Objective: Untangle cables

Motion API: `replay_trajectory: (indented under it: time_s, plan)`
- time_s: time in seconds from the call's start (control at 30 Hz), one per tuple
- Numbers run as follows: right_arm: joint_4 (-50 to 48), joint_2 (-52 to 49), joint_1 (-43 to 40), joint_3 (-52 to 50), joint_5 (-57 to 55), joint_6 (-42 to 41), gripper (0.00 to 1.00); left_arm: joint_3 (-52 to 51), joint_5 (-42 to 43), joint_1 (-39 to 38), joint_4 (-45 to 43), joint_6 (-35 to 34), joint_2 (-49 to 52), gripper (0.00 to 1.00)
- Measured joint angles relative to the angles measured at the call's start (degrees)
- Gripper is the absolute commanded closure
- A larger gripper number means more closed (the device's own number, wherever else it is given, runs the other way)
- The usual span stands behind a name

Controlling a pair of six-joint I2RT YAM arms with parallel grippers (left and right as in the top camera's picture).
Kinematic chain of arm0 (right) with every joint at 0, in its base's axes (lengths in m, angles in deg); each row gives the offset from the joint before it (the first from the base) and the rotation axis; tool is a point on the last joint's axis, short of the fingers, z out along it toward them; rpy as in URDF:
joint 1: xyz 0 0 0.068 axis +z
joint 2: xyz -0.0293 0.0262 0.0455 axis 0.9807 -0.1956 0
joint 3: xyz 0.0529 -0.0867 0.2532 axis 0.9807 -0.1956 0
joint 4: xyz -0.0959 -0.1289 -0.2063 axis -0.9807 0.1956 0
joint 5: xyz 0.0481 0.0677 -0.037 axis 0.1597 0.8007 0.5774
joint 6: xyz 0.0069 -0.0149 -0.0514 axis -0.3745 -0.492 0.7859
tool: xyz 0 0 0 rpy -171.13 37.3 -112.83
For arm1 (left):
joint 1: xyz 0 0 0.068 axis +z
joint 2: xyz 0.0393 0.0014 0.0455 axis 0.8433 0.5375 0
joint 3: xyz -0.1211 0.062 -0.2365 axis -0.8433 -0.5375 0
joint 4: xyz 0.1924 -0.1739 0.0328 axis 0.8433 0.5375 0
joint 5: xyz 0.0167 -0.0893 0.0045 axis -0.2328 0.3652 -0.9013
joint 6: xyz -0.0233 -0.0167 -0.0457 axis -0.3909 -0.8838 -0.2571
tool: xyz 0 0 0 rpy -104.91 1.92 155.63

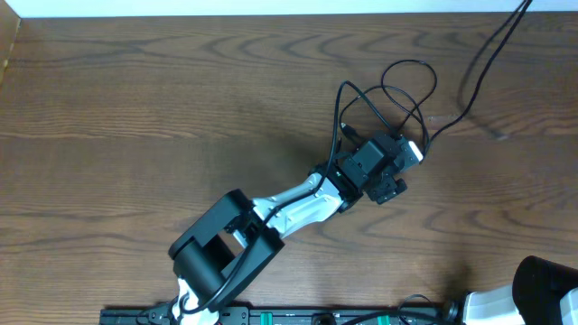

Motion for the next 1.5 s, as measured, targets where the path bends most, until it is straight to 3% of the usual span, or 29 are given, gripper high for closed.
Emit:
replay_trajectory:
  time_s: [0.2,0.3,0.4,0.57,0.73,0.97,1.17,1.37,1.5]
  plan:
    - [1.2,0.0,0.0,0.0,0.3,0.0,0.99,0.0,-0.2,0.0,-5.0,-5.6,3.9,0.2]
    - [1.6,0.0,0.0,0.0,0.3,0.0,0.99,0.0,-0.1,0.0,-6.0,-7.7,5.7,0.27]
    - [2.5,0.0,0.0,0.0,0.3,0.0,0.99,0.0,-0.1,0.0,-6.3,-9.1,6.8,0.44]
    - [3.7,0.0,0.0,0.0,0.3,0.0,0.99,0.0,-0.1,0.2,-8.0,-10.7,7.1,0.92]
    - [4.1,0.0,0.0,0.0,0.1,0.2,0.99,0.0,-0.3,2.8,-5.5,-10.8,6.4,0.93]
    - [6.9,0.0,0.0,0.0,-5.4,1.8,0.99,-0.4,-8.3,15.0,14.1,-10.8,-11.3,0.93]
    - [10.3,-0.7,0.0,-3.5,-22.6,3.3,0.99,0.1,-12.2,33.2,29.4,-10.8,-28.3,0.92]
    - [10.5,-1.8,-0.3,-14.6,-44.7,3.4,0.99,0.1,-12.5,44.8,34.6,-10.8,-33.6,0.93]
    - [10.3,-2.0,-1.5,-21.0,-50.2,2.6,0.99,0.1,-12.5,48.3,36.6,-10.8,-34.4,0.93]
